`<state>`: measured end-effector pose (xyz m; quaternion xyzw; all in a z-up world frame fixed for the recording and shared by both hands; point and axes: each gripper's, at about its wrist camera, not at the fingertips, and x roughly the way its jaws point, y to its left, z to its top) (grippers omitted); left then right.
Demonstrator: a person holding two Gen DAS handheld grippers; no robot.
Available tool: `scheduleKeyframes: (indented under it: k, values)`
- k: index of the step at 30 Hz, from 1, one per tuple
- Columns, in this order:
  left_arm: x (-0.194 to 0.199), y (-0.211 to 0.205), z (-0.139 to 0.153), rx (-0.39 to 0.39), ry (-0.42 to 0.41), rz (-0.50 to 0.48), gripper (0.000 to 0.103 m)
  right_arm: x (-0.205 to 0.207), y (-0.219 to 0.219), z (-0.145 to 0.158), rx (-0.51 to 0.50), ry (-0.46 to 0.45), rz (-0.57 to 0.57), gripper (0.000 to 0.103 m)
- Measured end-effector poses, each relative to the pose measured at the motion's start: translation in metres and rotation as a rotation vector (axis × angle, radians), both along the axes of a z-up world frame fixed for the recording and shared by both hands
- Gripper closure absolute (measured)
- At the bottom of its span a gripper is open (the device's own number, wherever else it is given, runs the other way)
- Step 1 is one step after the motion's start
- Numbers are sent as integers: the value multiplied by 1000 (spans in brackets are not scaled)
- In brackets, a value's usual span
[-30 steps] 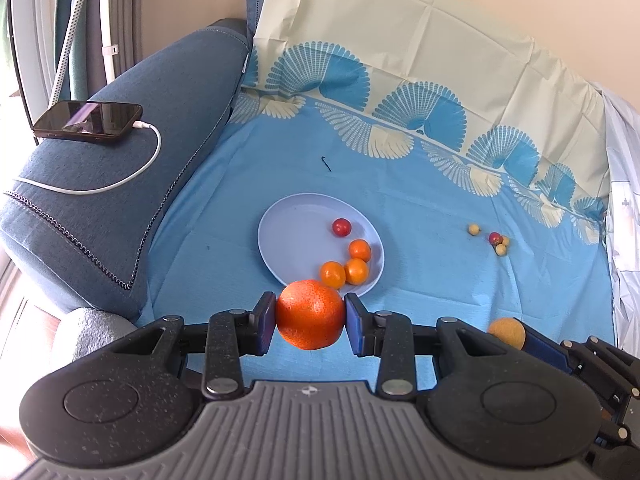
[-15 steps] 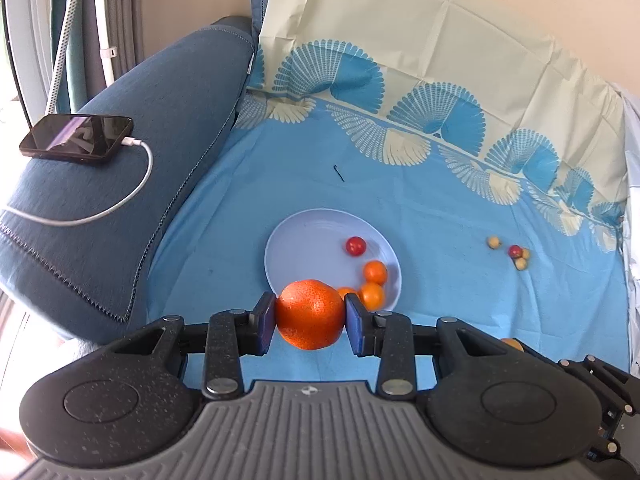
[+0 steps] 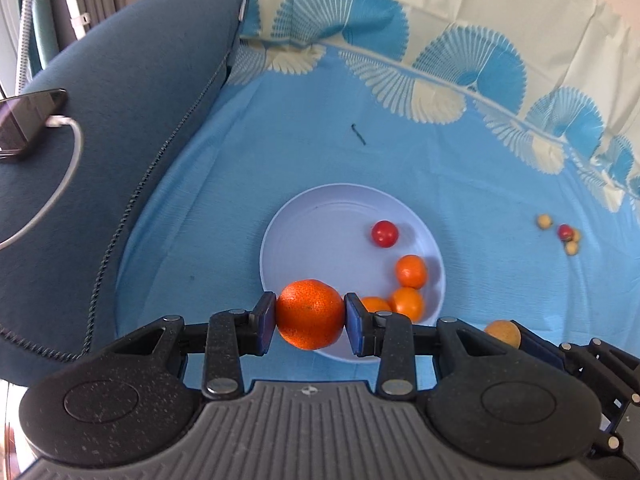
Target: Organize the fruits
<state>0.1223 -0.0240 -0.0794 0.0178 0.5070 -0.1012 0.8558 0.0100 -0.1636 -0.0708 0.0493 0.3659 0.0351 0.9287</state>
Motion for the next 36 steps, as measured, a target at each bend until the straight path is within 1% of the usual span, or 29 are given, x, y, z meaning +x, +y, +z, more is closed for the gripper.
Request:
scheduleKeyframes:
  k: [5, 10, 14, 16, 17, 18, 19, 20, 21, 22, 23, 25, 28, 32, 36]
  values:
    - [24, -8, -29, 38, 17, -12, 63, 28, 1, -20, -17, 21, 37, 77]
    - [46, -10, -58, 78, 56, -10, 63, 54, 2, -41, -33, 50, 53, 77]
    - [55, -10, -71, 106, 66, -9, 62, 69, 5, -56, -41, 78, 70, 77]
    - [57, -8, -72, 102, 61, -12, 44, 75, 6, -60, -44, 79, 92, 76]
    - [57, -7, -69, 96, 50, -10, 20, 77, 7, -62, -47, 77, 101, 76]
    - [55, -5, -63, 86, 29, 0, 4, 78, 8, -61, -49, 72, 109, 75]
    - [53, -2, -57, 73, 4, 10, 0, 78, 9, -60, -53, 66, 115, 67]
    - [49, 0, -50, 62, -19, 15, 0, 78, 10, -57, -57, 58, 116, 60]
    - [47, 2, -44, 61, -29, 9, 0, 77, 10, -54, -63, 51, 114, 45]
    - [43, 3, -38, 67, -33, 3, 0, 74, 9, -50, -71, 45, 112, 35]
    - [39, 5, -32, 72, -41, 3, 0, 70, 9, -45, -78, 37, 108, 32]
    - [25, 11, -21, 71, -51, 11, 0, 57, 7, -34, -83, 30, 94, 22]
    - [-3, 21, -8, 67, -45, 30, 0, 31, 4, -19, -69, 35, 52, 14]
    - [-40, 33, 7, 72, -49, 68, 0, -7, 7, -4, -37, 54, 9, 10]
    - [-73, 41, 20, 64, -73, 71, 0, -42, 14, 9, -12, 40, -17, 8]
